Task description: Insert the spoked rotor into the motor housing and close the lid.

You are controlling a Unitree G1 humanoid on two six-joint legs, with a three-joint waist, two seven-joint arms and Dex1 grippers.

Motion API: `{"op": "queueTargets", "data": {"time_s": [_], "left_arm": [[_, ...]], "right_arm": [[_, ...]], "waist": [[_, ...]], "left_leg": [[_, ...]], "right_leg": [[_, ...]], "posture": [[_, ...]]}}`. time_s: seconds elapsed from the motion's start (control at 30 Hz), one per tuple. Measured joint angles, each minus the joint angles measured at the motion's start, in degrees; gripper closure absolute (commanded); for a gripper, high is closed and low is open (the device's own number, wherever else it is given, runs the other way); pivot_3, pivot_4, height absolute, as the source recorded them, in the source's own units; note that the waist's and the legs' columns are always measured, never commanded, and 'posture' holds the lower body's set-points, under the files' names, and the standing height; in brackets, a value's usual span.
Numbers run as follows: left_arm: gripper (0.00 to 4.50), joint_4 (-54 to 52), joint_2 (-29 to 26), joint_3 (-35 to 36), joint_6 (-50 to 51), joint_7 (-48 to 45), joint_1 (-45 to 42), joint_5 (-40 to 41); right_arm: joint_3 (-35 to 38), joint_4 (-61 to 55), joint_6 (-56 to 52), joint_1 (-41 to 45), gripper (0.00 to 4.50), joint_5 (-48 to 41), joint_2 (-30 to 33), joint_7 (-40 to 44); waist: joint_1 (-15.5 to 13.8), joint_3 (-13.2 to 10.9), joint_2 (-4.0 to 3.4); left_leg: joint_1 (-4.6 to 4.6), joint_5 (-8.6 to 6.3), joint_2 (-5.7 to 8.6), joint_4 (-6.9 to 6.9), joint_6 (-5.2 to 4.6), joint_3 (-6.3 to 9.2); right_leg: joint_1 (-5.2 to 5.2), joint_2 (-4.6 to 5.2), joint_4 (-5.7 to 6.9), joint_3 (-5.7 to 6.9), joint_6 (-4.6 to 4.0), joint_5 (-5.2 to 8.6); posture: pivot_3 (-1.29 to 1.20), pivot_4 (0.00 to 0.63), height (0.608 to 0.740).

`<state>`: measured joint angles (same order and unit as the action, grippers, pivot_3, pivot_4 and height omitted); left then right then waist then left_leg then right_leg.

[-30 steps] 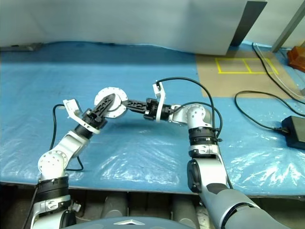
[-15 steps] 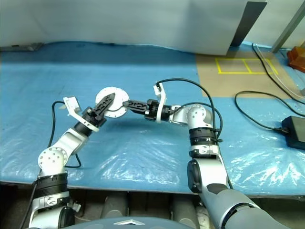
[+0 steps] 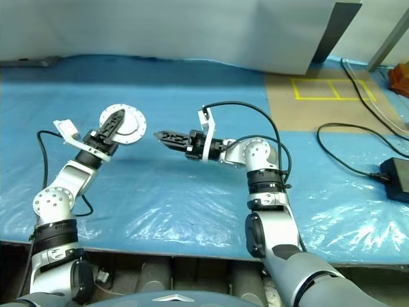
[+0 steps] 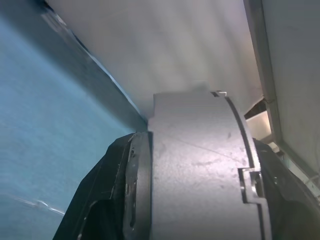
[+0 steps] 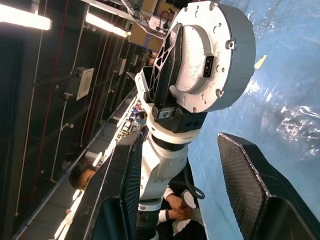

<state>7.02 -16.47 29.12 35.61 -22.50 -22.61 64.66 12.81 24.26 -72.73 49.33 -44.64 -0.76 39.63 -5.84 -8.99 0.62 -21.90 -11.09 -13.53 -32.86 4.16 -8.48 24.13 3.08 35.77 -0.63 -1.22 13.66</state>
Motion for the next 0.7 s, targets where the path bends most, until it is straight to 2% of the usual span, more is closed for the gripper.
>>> {"op": "queueTargets", "data": {"time_s": [0.27, 0.53, 0.63, 0.7], "left_arm": [[1.71, 15.4, -7.0, 2.1, -13.5, 1.9, -6.3, -14.0], [1.71, 33.5, -7.8, 2.0, -18.6, 1.3, -11.0, -22.8], [1.02, 35.9, -8.5, 1.4, -20.4, -0.1, -12.1, -25.4], [0.37, 37.1, -8.6, 1.3, -20.9, -0.8, -12.0, -26.4]], "right_arm": [[0.0, 1.4, 1.3, 0.0, 2.05, 0.0, 0.0, 0.0], [-0.3, 1.9, 2.3, 0.4, 2.05, 0.0, -0.3, -0.1], [-0.2, 1.9, 2.8, 0.4, 2.01, 0.0, -0.4, -0.6], [-0.1, 1.9, 2.9, 0.4, 2.01, 0.0, -0.4, -0.8]], "waist": [[0.3, 0.0, 0.01], [-0.1, 0.0, 0.08], [-0.1, 0.0, 0.07], [0.0, 0.0, 0.08]], "left_leg": [[0.01, 0.0, -0.04, -0.14, 0.0, 0.08], [-0.08, 0.0, -0.05, -0.21, 0.0, 0.14], [-0.03, 0.0, -0.05, -0.22, 0.0, 0.15], [-0.03, 0.0, -0.03, -0.23, 0.0, 0.15]], "right_leg": [[-0.05, -0.01, 0.08, 0.45, -0.01, -0.02], [-0.06, 0.02, 0.1, 0.55, -0.02, -0.02], [-0.07, 0.03, 0.16, 0.54, -0.02, -0.02], [-0.08, 0.06, 0.16, 0.54, -0.02, -0.03]], "posture": [[0.0, 0.15, 0.74], [0.0, 0.15, 0.74], [0.0, 0.15, 0.74], [0.0, 0.15, 0.74]]}}
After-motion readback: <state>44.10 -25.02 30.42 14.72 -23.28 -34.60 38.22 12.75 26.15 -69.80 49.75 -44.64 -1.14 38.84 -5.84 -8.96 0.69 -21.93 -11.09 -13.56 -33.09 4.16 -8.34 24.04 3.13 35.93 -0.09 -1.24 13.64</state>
